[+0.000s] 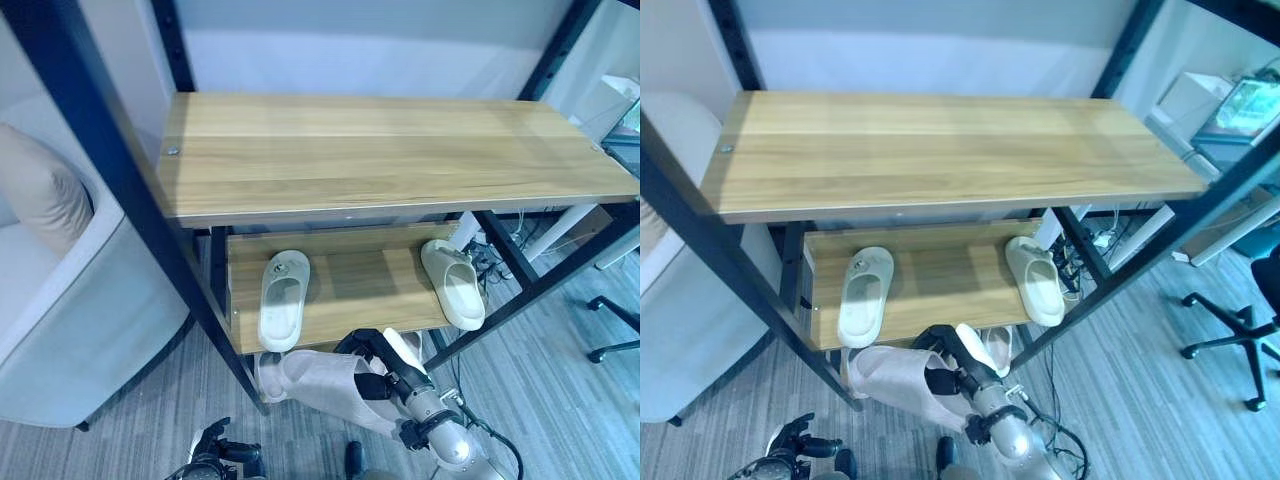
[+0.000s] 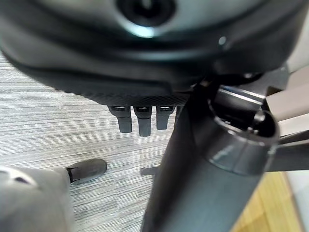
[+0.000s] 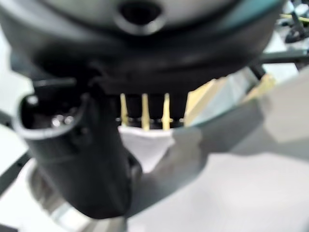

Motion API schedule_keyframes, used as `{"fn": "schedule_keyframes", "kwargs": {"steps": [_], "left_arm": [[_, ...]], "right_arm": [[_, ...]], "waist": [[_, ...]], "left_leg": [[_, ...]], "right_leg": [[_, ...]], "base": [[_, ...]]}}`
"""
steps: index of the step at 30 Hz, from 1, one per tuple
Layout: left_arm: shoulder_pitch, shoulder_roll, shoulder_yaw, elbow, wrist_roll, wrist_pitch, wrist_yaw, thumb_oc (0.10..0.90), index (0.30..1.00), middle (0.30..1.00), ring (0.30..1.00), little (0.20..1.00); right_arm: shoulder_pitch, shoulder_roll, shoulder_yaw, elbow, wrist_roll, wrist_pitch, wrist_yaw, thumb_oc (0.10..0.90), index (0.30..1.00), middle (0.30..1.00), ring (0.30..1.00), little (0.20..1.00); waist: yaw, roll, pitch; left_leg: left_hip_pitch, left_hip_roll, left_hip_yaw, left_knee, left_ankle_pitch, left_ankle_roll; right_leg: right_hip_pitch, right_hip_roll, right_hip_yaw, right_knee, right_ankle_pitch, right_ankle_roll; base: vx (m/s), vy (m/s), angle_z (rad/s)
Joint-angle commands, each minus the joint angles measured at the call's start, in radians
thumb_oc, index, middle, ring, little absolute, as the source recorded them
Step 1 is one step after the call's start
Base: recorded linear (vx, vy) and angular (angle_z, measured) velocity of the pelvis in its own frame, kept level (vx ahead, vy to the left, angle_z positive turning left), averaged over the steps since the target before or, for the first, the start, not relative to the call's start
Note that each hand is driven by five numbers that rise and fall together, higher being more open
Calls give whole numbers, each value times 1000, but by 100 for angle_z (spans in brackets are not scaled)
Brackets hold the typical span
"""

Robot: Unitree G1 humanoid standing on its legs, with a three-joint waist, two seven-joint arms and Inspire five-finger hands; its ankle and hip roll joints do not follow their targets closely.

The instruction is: Arrange the slippers neatly on the shoe rack.

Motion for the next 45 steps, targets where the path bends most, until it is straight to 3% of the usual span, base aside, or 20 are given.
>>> {"fn": "schedule_keyframes", "kwargs": {"steps": [1, 6, 14, 25, 30, 34, 35, 37, 38, 45], "left_arm": [[30, -40, -49, 10, 29, -10, -1, 800, 900, 900, 900, 900], [36, -49, -69, 15, 59, -6, -5, 800, 900, 900, 900, 900], [49, -45, -69, 31, 107, -3, -33, 800, 900, 900, 900, 900], [64, -63, -64, 34, 88, -4, -33, 800, 900, 900, 900, 900], [52, -61, -77, 11, 61, -6, -23, 800, 900, 900, 900, 900], [31, -46, -81, -25, 17, -12, -5, 800, 900, 900, 900, 900], [17, -32, -78, -35, -1, -17, 9, 800, 900, 900, 900, 900], [9, -28, -76, -38, -11, -20, 18, 800, 900, 900, 900, 900], [3, -16, -55, -54, -51, -37, 48, 800, 900, 900, 900, 900], [47, 38, 44, -162, -266, -111, 115, 800, 900, 900, 900, 900]], "right_arm": [[-78, 1, -63, -140, -25, -68, -49, 400, 300, 300, 300, 300], [-59, -4, -64, -147, -29, -73, -44, 400, 300, 300, 300, 300], [9, -68, -67, -182, 1, -96, 49, 400, 300, 300, 300, 300], [150, -83, -150, -34, -32, -68, 53, 400, 300, 300, 300, 300], [110, -51, -150, 76, -9, -50, 23, 400, 300, 300, 300, 300], [35, -45, -141, 107, 26, -49, -9, 400, 300, 300, 300, 300], [-2, -47, -130, 106, 52, -49, -21, 400, 300, 300, 300, 300], [-27, -46, -116, 112, 69, -51, -26, 400, 300, 300, 300, 300], [-74, -39, -94, 108, 98, -59, -37, 400, 300, 300, 300, 300], [-250, -32, -37, 85, 166, -75, -98, 400, 300, 300, 300, 300]], "waist": [[5, -5, 5], [-6, 5, -5], [-9, 10, -20], [-36, 24, -18], [-39, 24, -7], [-35, 15, 39], [-27, 12, 78], [-26, 12, 93], [-13, 10, 125], [27, 24, 174]], "left_leg": [[-18, -52, -27, 135, -174, 70], [11, -53, -27, 116, -172, 68], [31, -47, -30, 86, -159, 57], [38, -45, -28, 76, -151, 50], [24, -43, -32, 107, -163, 51], [-68, -28, -35, 242, -190, 41], [-124, -11, -41, 317, -208, 35], [-169, 3, -43, 371, -223, 33], [-251, 23, -56, 453, -243, 30], [-541, 73, -90, 750, -330, 39]], "right_leg": [[51, -18, -27, 111, -141, 53], [68, -16, -31, 98, -146, 49], [97, -16, -41, 58, -147, 43], [103, -16, -40, 54, -148, 42], [90, -16, -36, 81, -157, 42], [24, -20, -31, 157, -178, 30], [-39, -21, -30, 234, -197, 17], [-88, -21, -31, 291, -211, 11], [-174, -24, -33, 385, -235, 2], [-452, -34, -49, 670, -328, -23]], "base": [[76, 12, -4], [37, -6, -1], [4, -25, 4], [-2, -12, 2], [1, -18, -1], [-116, -67, 3], [-186, -84, 5], [-196, -98, 8], [-177, -135, 8], [-133, -103, 9]]}}
